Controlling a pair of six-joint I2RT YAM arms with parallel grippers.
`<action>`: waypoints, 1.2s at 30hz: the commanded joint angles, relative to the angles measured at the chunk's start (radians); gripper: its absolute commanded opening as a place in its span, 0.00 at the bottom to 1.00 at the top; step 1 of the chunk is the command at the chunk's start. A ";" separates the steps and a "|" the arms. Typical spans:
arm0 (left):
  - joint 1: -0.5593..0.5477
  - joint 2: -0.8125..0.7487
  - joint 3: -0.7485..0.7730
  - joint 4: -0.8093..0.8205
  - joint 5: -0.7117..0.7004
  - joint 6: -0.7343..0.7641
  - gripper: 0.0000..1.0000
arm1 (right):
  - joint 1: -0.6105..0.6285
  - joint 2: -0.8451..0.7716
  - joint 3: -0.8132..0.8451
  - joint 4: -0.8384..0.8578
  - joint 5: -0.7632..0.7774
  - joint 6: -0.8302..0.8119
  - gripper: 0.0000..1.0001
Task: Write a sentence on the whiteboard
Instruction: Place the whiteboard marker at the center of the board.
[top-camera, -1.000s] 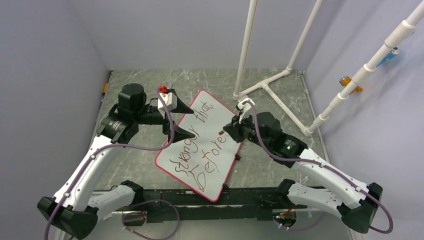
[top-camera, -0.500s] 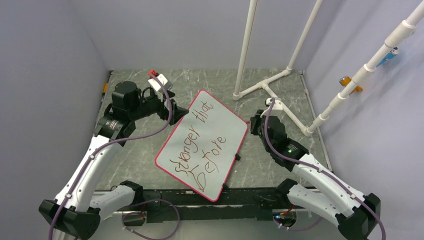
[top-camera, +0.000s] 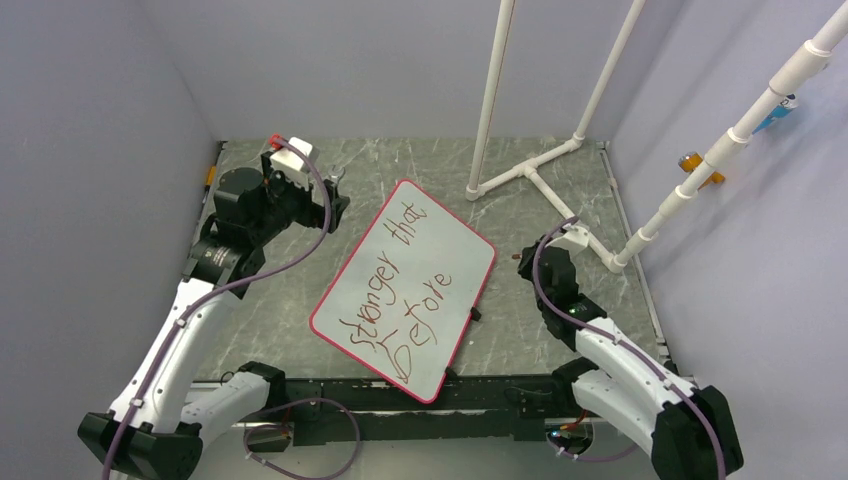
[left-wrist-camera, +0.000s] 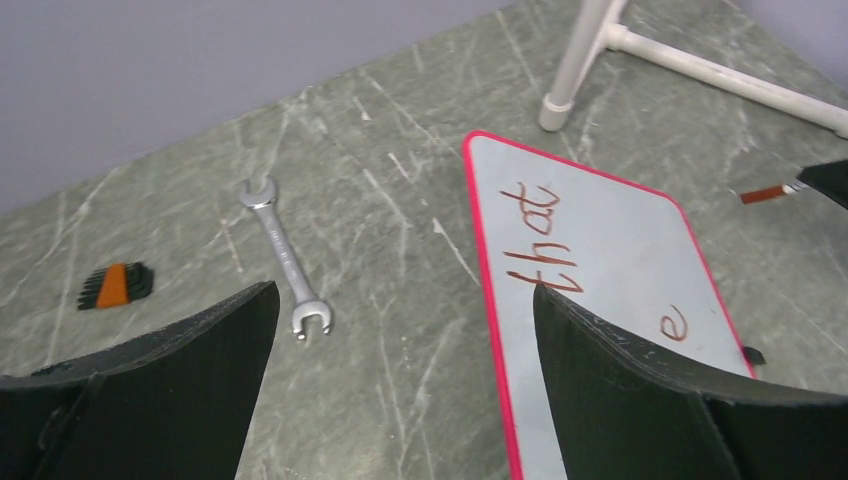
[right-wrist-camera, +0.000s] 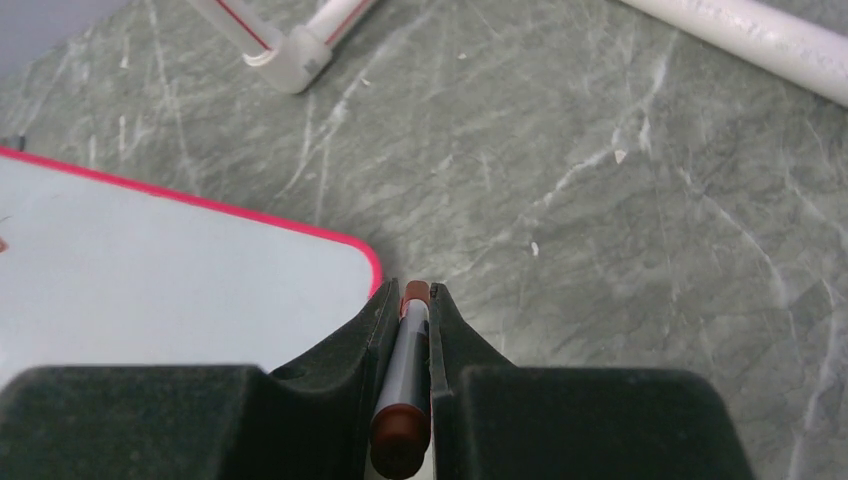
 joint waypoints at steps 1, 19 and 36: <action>0.021 -0.016 0.002 0.038 -0.093 -0.021 0.99 | -0.070 0.066 -0.027 0.197 -0.088 0.043 0.00; 0.052 -0.012 0.002 0.046 -0.028 -0.062 0.99 | -0.156 0.097 -0.051 0.088 -0.165 0.083 0.46; 0.066 -0.021 -0.004 0.054 -0.010 -0.062 0.99 | -0.156 -0.071 0.136 -0.131 -0.353 -0.085 1.00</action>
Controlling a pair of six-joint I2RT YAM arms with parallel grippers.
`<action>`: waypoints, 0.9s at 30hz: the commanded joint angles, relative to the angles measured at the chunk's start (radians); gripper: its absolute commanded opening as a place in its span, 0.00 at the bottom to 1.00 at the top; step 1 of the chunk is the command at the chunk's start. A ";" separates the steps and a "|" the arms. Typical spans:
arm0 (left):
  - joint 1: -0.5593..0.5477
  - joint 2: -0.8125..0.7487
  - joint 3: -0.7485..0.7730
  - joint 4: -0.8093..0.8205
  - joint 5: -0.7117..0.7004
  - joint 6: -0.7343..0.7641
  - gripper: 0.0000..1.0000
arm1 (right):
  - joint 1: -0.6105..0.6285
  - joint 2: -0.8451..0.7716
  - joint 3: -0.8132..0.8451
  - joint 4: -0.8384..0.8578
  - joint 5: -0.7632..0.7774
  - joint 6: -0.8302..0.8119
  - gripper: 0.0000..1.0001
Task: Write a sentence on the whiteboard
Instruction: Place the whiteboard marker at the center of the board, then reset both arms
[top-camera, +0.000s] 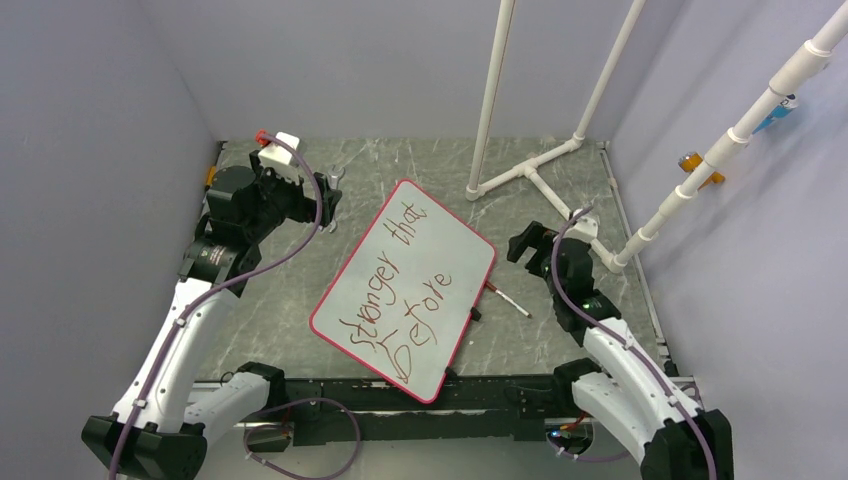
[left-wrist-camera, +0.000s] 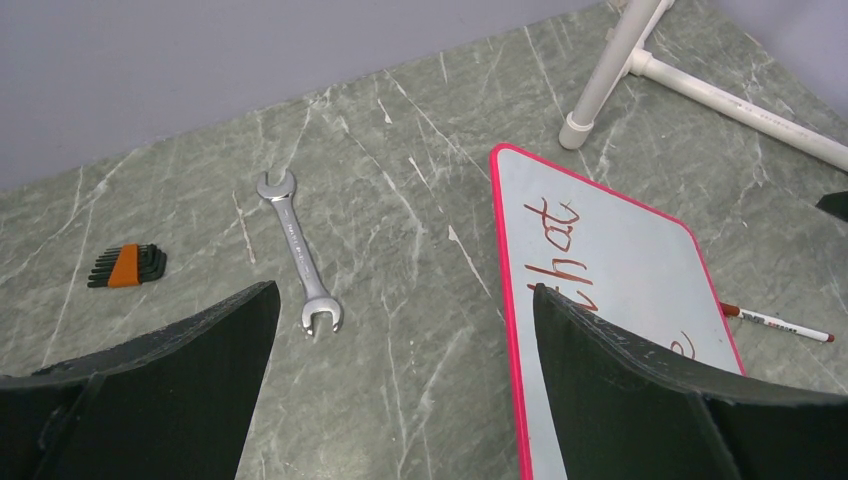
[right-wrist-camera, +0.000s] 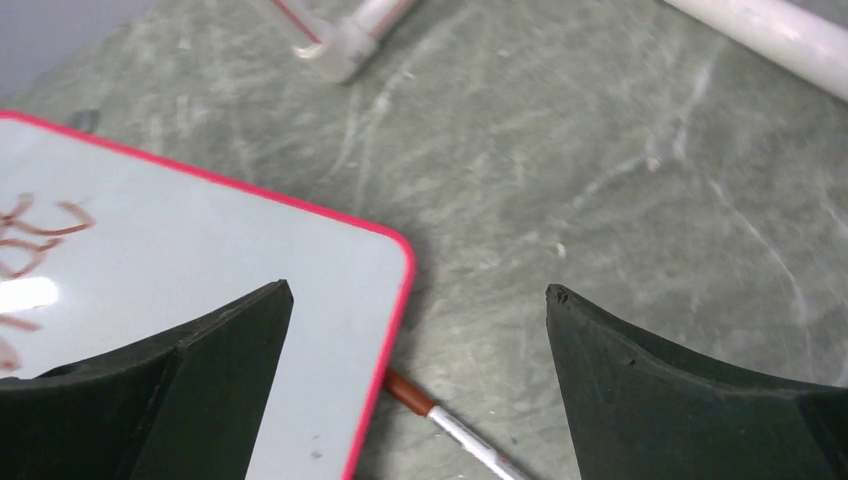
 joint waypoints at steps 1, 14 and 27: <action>0.007 -0.020 -0.003 0.039 0.025 -0.011 0.99 | -0.004 -0.053 0.114 -0.050 -0.154 -0.095 1.00; 0.020 -0.034 -0.023 0.065 0.047 -0.011 0.99 | -0.002 -0.137 0.256 -0.128 -0.550 -0.113 1.00; 0.053 -0.039 -0.033 0.082 0.094 -0.025 0.99 | -0.002 -0.567 0.042 -0.148 -0.475 -0.016 1.00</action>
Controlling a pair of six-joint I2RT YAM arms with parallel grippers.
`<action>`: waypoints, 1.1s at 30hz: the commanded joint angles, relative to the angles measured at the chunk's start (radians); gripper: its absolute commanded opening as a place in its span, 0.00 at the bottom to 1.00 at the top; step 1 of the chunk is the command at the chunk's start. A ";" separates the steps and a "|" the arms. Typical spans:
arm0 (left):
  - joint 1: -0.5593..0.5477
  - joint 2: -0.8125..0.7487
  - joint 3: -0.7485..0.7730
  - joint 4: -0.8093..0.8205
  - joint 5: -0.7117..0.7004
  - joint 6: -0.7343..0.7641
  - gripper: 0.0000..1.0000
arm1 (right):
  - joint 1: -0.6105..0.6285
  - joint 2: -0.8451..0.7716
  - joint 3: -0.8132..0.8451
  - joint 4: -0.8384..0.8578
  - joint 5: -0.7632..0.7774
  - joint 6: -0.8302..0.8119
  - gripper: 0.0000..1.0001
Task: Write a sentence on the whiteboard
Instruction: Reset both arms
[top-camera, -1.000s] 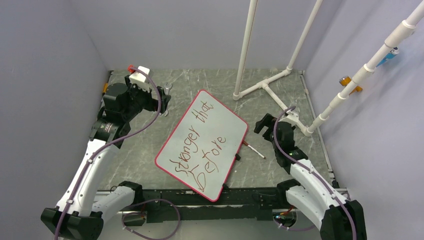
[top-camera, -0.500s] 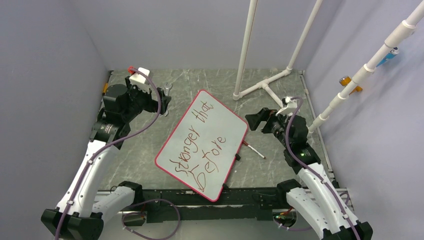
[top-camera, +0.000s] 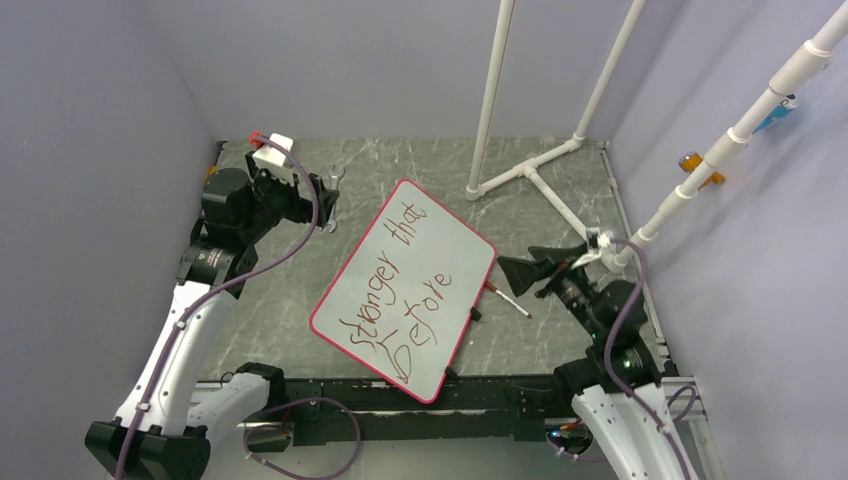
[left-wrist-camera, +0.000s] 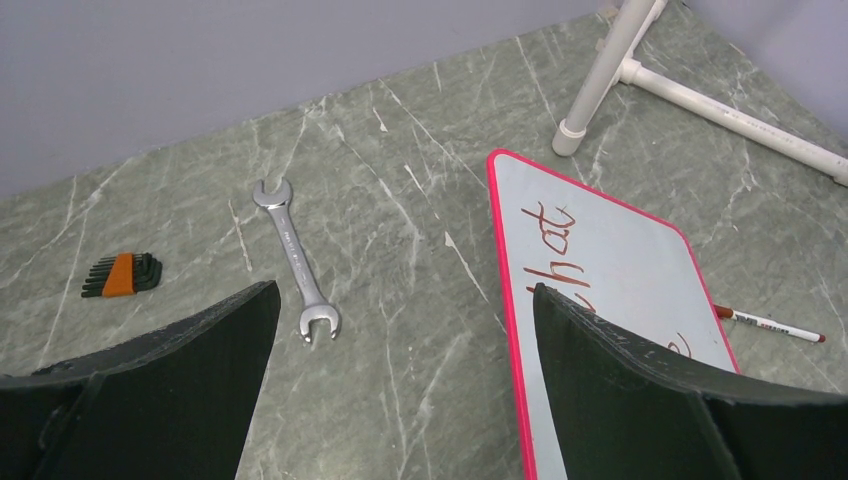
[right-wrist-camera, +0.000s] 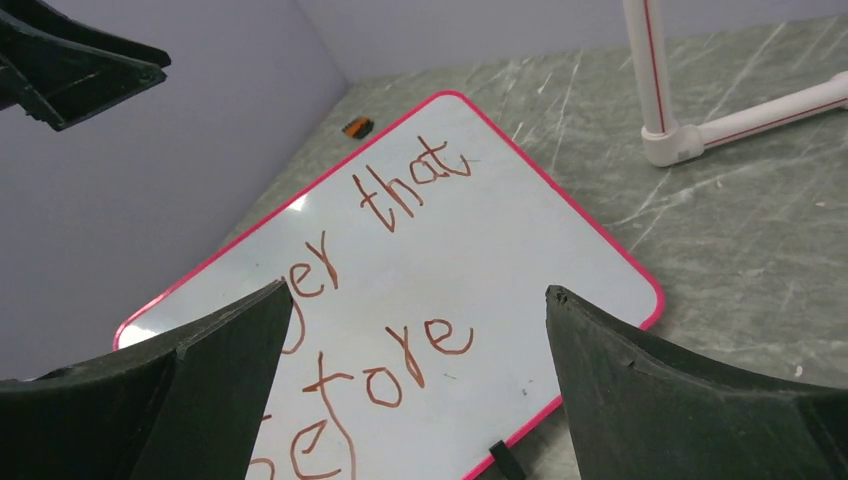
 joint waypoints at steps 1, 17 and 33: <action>0.015 -0.025 -0.009 0.055 0.038 -0.021 0.99 | -0.002 -0.184 -0.110 -0.007 0.098 0.079 1.00; 0.022 -0.028 -0.018 0.061 0.042 -0.017 0.99 | -0.003 -0.279 -0.116 -0.158 0.166 0.135 1.00; 0.022 -0.033 -0.020 0.062 0.045 -0.012 0.99 | -0.002 -0.270 -0.104 -0.163 0.166 0.143 1.00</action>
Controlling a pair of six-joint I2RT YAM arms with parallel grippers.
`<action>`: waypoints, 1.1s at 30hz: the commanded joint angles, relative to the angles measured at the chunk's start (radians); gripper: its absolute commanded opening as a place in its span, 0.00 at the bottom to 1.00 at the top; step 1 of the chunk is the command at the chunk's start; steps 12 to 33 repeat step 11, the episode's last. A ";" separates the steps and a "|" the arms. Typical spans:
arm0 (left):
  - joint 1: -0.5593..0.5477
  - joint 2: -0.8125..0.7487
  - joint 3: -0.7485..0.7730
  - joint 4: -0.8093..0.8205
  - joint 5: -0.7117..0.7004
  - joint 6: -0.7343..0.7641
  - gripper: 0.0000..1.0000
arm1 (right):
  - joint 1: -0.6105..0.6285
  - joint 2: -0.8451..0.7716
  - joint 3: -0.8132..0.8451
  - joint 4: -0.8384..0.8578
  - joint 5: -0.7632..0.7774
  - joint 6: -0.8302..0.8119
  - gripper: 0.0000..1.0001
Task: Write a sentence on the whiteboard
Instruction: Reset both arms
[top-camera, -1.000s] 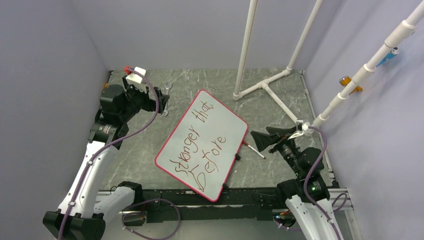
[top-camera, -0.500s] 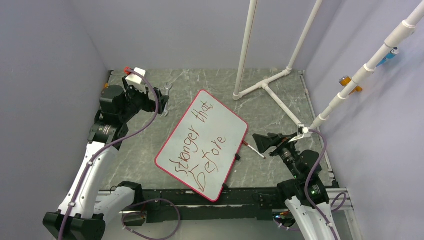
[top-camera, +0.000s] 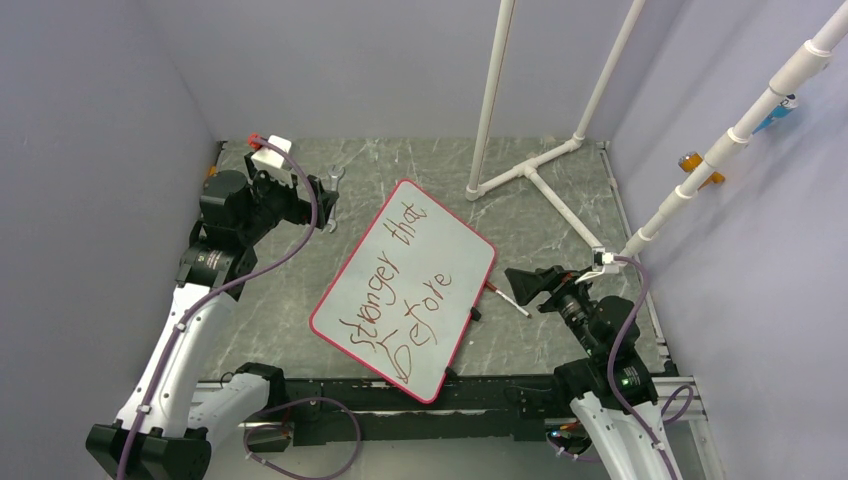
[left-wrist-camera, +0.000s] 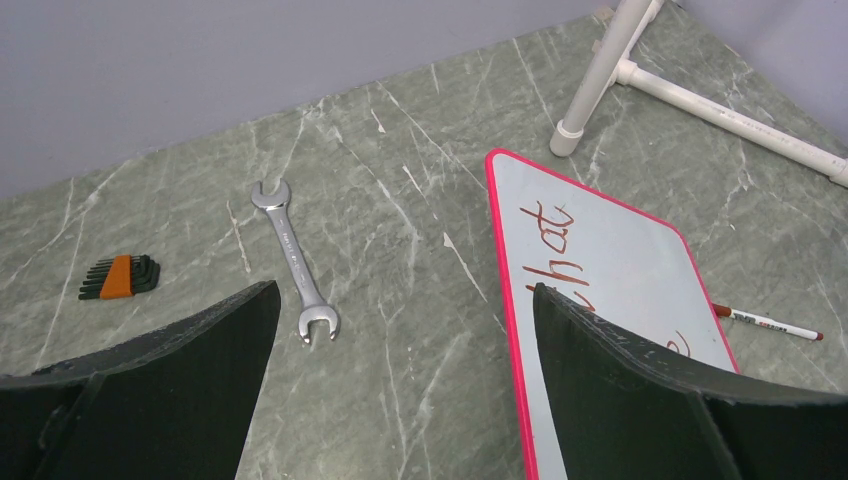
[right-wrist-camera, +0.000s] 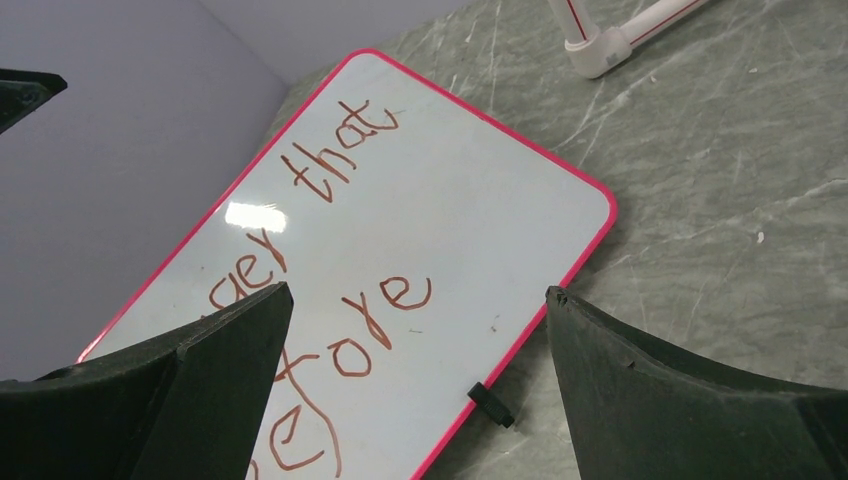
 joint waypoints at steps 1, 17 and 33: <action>0.006 -0.022 -0.003 0.049 0.021 -0.012 0.99 | -0.001 -0.004 0.047 0.013 -0.001 0.013 1.00; 0.006 -0.026 -0.005 0.050 0.021 -0.010 0.99 | -0.002 0.024 0.106 -0.002 -0.043 -0.067 1.00; 0.006 -0.026 -0.005 0.050 0.021 -0.010 0.99 | -0.002 0.024 0.106 -0.002 -0.043 -0.067 1.00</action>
